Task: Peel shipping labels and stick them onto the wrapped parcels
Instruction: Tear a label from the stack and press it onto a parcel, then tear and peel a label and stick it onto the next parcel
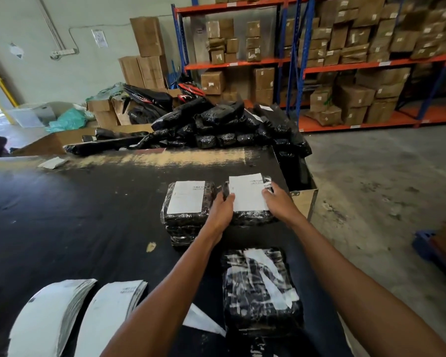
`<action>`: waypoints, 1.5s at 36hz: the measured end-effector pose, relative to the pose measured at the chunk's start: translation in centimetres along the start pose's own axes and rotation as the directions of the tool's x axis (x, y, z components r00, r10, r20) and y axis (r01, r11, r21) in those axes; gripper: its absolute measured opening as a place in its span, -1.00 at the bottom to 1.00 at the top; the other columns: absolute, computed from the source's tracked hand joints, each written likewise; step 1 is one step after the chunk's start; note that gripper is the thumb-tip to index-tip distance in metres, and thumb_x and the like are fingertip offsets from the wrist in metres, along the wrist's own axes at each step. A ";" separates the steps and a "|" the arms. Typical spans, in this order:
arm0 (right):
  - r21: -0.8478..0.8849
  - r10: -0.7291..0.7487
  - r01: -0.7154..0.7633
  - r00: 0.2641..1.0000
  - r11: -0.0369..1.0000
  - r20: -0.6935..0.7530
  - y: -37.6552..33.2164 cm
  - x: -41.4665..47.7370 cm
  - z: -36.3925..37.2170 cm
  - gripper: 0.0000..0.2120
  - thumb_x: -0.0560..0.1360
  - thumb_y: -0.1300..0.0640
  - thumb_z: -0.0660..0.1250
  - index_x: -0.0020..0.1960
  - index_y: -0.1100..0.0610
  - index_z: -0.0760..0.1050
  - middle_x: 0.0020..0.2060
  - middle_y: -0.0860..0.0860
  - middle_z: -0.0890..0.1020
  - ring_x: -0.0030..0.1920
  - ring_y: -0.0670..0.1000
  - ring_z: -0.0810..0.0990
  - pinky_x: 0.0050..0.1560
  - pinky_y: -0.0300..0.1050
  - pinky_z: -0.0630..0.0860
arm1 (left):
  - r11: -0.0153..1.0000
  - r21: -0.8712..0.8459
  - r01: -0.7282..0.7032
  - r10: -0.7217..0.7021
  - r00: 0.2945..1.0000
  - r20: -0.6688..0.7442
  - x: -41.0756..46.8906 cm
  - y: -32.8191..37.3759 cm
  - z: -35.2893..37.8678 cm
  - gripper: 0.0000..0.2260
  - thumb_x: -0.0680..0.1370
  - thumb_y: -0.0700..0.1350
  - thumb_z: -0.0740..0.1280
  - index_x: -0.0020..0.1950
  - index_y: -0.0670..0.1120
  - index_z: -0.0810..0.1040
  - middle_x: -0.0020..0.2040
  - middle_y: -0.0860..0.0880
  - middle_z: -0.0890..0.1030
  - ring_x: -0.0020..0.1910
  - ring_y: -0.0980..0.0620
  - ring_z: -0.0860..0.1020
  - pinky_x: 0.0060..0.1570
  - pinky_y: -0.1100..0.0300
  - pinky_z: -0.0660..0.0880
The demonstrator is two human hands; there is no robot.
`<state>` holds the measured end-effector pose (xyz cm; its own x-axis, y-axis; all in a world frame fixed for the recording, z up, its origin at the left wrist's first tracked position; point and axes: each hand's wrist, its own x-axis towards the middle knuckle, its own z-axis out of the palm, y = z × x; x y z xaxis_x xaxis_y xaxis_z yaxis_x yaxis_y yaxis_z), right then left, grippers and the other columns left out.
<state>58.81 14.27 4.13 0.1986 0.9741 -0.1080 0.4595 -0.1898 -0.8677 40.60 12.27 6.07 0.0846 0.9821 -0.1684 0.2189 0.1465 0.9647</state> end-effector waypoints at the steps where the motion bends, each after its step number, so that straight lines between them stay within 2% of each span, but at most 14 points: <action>1: -0.017 0.008 -0.008 1.000 1.000 0.001 0.3 0.4 0.5 -0.42 0.60 -0.17 0.07 0.59 -0.03 0.18 0.49 0.03 0.43 0.45 0.13 0.42 0.46 0.17 0.34 | 1.000 0.000 0.019 -0.019 1.000 -0.005 0.6 -0.8 0.3 -0.49 0.63 0.08 0.17 0.56 -0.03 0.28 0.47 -0.03 0.47 0.40 -0.04 0.46 0.47 -0.05 0.34; 4: -0.059 0.039 -0.038 0.999 0.998 0.020 0.8 0.2 1.7 -0.46 0.69 -0.05 0.08 0.63 0.04 0.12 0.53 0.10 0.37 0.49 0.17 0.36 0.46 0.08 0.30 | 0.998 0.015 0.055 -0.054 0.998 -0.032 1.0 -2.4 1.0 -0.54 0.71 -0.07 0.14 0.60 -0.13 0.18 0.49 -0.03 0.38 0.49 -0.06 0.35 0.38 0.24 0.21; 6: -0.080 0.058 -0.055 0.998 0.995 0.031 1.9 0.8 2.5 -0.47 0.70 0.02 0.09 0.63 0.09 0.10 0.53 0.13 0.35 0.50 0.18 0.34 0.43 0.03 0.28 | 0.996 0.036 0.084 -0.083 0.996 -0.040 1.8 -4.1 1.4 -0.53 0.73 -0.12 0.11 0.62 -0.18 0.11 0.52 -0.09 0.33 0.53 -0.06 0.28 0.29 0.30 0.18; 11: -0.101 0.072 -0.064 0.995 0.993 0.073 4.4 2.3 4.3 -0.44 0.71 0.01 0.06 0.65 0.14 0.03 0.60 0.15 0.20 0.57 0.14 0.22 0.53 0.01 0.17 | 0.986 0.076 0.149 -0.143 0.987 -0.079 4.4 -7.1 2.0 -0.51 0.73 -0.06 0.10 0.63 -0.16 0.10 0.60 -0.14 0.23 0.58 -0.11 0.22 0.48 0.14 0.17; 15: -0.092 0.092 -0.082 0.990 0.992 0.104 5.5 2.7 4.9 -0.45 0.73 0.06 0.03 0.65 0.19 -0.04 0.62 0.14 0.11 0.60 0.11 0.12 0.56 -0.05 0.06 | 0.988 0.116 0.102 -0.097 0.994 -0.051 5.8 -8.7 2.3 -0.52 0.72 -0.07 0.11 0.63 -0.13 0.13 0.57 -0.15 0.31 0.53 -0.11 0.31 0.51 0.07 0.23; 20: -0.128 0.086 -0.067 0.985 0.989 0.149 7.2 2.7 6.1 -0.47 0.72 0.11 0.04 0.63 0.17 -0.01 0.58 0.16 0.20 0.55 0.10 0.23 0.53 -0.08 0.14 | 0.968 0.212 0.131 -0.139 0.990 0.025 5.8 -9.8 1.9 -0.48 0.74 -0.05 0.05 0.64 -0.20 -0.02 0.62 -0.17 0.15 0.59 -0.11 0.18 0.46 0.19 0.15; 28: -0.286 0.153 -0.087 0.964 0.954 0.216 6.7 2.8 4.6 -0.36 0.73 0.02 0.00 0.62 0.29 -0.22 0.63 0.18 -0.14 0.63 0.14 -0.06 0.57 -0.03 -0.03 | 0.947 0.284 0.152 -0.184 0.979 0.090 5.3 -9.6 1.1 -0.40 0.72 0.05 0.05 0.65 -0.17 -0.11 0.63 -0.16 0.11 0.60 -0.13 0.14 0.52 0.11 0.12; 31: -0.327 0.117 -0.044 0.971 0.944 0.207 5.7 2.4 3.6 -0.38 0.72 -0.01 0.01 0.62 0.30 -0.09 0.63 0.21 0.00 0.62 0.16 0.05 0.58 0.02 0.08 | 0.933 0.333 0.134 -0.192 0.970 0.148 4.2 -8.9 0.4 -0.43 0.72 0.03 0.09 0.65 -0.16 0.00 0.62 -0.11 0.19 0.58 -0.07 0.21 0.53 0.15 0.14; 35: -0.352 -0.003 0.082 0.976 0.932 0.218 4.0 1.1 2.9 -0.46 0.72 0.00 0.04 0.59 0.26 0.11 0.58 0.18 0.21 0.58 0.16 0.20 0.54 0.01 0.17 | 0.913 0.408 0.028 -0.145 0.955 0.260 2.4 -7.0 -1.3 -0.56 0.72 -0.07 0.13 0.58 -0.20 0.23 0.51 -0.06 0.36 0.50 -0.02 0.31 0.34 0.30 0.20; 37: -0.375 -0.053 0.138 0.972 0.917 0.228 3.2 0.3 2.8 -0.47 0.69 -0.08 0.04 0.56 0.19 0.20 0.53 0.16 0.31 0.53 0.17 0.29 0.50 0.05 0.27 | 0.865 0.499 -0.051 -0.111 0.950 0.291 1.8 -6.7 -2.7 -0.49 0.70 0.00 0.20 0.61 -0.14 0.18 0.56 -0.07 0.33 0.53 -0.04 0.30 0.47 0.20 0.18; 39: -0.418 -0.073 0.168 0.969 0.893 0.234 2.4 -0.8 2.9 -0.44 0.69 -0.09 0.03 0.58 0.21 0.18 0.55 0.19 0.28 0.54 0.17 0.28 0.51 0.08 0.26 | 0.805 0.586 -0.088 -0.082 0.963 0.257 1.2 -6.6 -4.2 -0.45 0.66 0.05 0.24 0.61 -0.08 0.21 0.55 -0.10 0.35 0.52 -0.08 0.33 0.53 0.03 0.22; 44: -0.509 -0.129 0.224 0.968 0.831 0.217 0.0 -4.1 3.5 -0.49 0.71 -0.03 0.03 0.54 0.27 0.22 0.52 0.23 0.32 0.51 0.23 0.31 0.46 0.16 0.30 | 0.692 0.657 -0.298 0.103 0.942 0.319 -2.0 -4.6 -7.3 -0.75 0.66 -0.06 0.27 0.30 -0.05 0.62 0.21 -0.08 0.67 0.20 -0.02 0.62 0.34 0.03 0.47; 49: -0.582 -0.191 0.270 0.962 0.767 0.194 -2.0 -7.2 4.5 -0.52 0.70 -0.04 0.05 0.52 0.19 0.26 0.48 0.14 0.38 0.46 0.19 0.36 0.40 0.23 0.29 | 0.595 0.716 -0.364 0.213 0.931 0.296 -5.0 -4.2 -10.5 -0.81 0.63 -0.11 0.32 0.17 -0.01 0.68 0.04 -0.01 0.73 0.02 0.03 0.68 0.17 0.09 0.56; 54: -0.591 -0.319 0.381 0.924 0.711 0.212 -3.9 -10.3 6.8 -0.64 0.67 -0.05 0.12 0.35 0.12 0.42 0.31 0.08 0.51 0.35 0.16 0.45 0.37 0.24 0.24 | 0.508 0.780 -0.365 0.241 0.930 0.278 -7.8 -4.7 -14.3 -0.81 0.59 -0.19 0.35 0.15 -0.05 0.69 0.07 0.01 0.72 0.03 0.09 0.65 0.14 0.24 0.51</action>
<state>49.05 5.81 5.31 -0.1467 0.9864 0.0747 0.9142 0.1640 -0.3707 24.99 5.59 5.71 0.4020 0.9154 0.0196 0.8385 -0.3766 0.3938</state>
